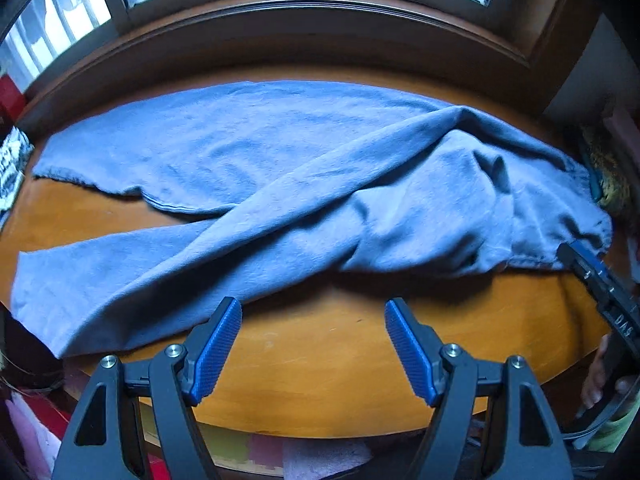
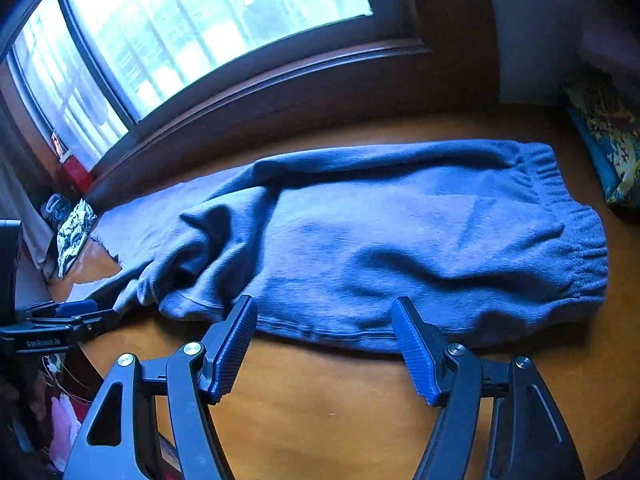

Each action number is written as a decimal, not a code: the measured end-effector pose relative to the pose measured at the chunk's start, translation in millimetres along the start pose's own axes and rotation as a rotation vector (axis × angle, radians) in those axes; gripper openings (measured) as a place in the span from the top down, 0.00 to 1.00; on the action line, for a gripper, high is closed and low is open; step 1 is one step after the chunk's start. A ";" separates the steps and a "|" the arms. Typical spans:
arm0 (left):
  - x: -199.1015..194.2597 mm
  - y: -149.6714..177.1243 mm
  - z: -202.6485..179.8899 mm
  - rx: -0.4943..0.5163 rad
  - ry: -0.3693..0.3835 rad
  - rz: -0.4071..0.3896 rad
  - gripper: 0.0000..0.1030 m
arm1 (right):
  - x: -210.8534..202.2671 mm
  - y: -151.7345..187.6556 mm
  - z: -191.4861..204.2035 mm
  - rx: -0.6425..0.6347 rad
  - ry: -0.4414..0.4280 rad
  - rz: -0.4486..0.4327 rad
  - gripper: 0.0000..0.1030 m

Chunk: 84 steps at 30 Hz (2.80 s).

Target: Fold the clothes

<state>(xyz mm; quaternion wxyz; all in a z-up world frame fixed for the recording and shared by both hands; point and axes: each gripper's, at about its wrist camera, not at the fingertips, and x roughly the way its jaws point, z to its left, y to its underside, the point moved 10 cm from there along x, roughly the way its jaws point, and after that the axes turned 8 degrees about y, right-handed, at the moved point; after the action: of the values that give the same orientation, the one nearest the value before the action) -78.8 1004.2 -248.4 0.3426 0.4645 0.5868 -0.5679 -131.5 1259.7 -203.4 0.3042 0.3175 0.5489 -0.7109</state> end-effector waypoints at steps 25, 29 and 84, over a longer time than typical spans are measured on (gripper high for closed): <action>-26.1 41.0 139.7 0.192 0.143 -0.053 0.26 | 0.3 48.9 212.1 -0.071 0.142 -0.003 0.33; -23.8 44.0 155.9 0.152 0.181 -0.051 0.26 | 8.6 45.4 230.3 -0.105 0.129 0.013 0.33; 51.1 -150.2 264.3 0.675 0.152 -0.092 0.26 | 76.2 21.3 321.1 0.465 0.081 0.039 0.97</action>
<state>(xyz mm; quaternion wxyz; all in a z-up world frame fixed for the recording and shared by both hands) -269.3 763.3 -275.5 0.0992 0.5657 0.4098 -0.7087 -199.4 936.2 -213.0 0.2142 0.4179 0.3761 -0.7988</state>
